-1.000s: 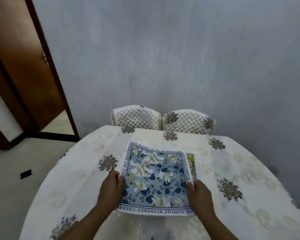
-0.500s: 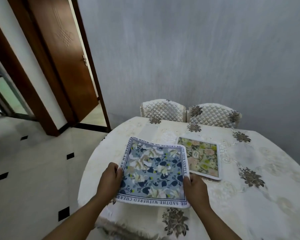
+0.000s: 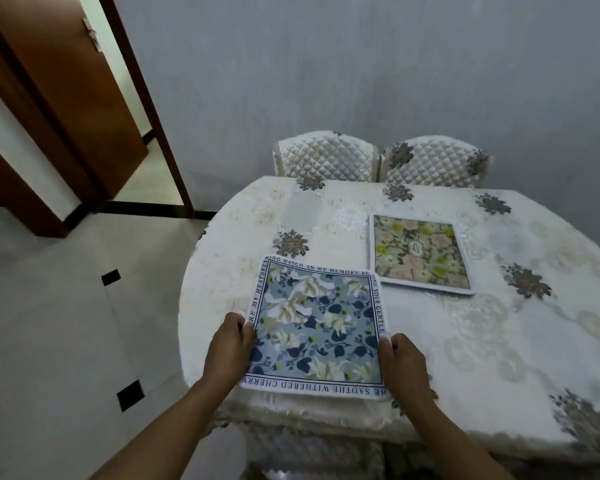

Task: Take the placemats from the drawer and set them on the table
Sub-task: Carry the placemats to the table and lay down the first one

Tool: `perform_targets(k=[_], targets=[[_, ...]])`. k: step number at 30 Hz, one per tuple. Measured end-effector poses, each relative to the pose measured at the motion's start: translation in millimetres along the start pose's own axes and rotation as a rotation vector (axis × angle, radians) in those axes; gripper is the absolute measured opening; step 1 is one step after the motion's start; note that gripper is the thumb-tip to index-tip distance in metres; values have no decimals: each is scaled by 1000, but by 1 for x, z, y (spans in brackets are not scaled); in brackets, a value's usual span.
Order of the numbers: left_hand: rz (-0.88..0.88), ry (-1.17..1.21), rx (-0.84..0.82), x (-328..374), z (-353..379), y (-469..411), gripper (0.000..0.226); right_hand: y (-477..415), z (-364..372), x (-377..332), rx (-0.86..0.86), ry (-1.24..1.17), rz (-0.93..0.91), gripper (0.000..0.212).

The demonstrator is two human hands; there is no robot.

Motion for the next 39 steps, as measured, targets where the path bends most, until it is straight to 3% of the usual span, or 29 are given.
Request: perform_targets(k=[10,21,29,33,36,38,39], targets=[[4,-12,-89,-49,55,-5,20,14,40,34,-62,161,15,31],[-35,-104,-66,-66,81,-9,21,0,63,69,-151,285,4,29],[72,-368,-18,-78,92,-15,11,4,65,68,-162,395,3,24],[103,-462,14,-81,98,-13,28,5,71,72,-173,425,18,23],[79,-482,57,-79,100,-7,33,10,77,75,-54,449,-128,17],[110,-449,41,-72,105,4,45,18,87,71,5,481,-262,26],[145,-435,18,-66,109,11,51,24,95,64,-43,473,-323,35]])
Point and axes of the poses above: each hand's wrist, its own y-axis away from the middle knuckle, its own z-axis out of the palm, x = y × z, the point moved 2 cm from there along -y, towards the middle knuckle, and after that the axes turned 10 degrees about -z, right-handed, at the moved point
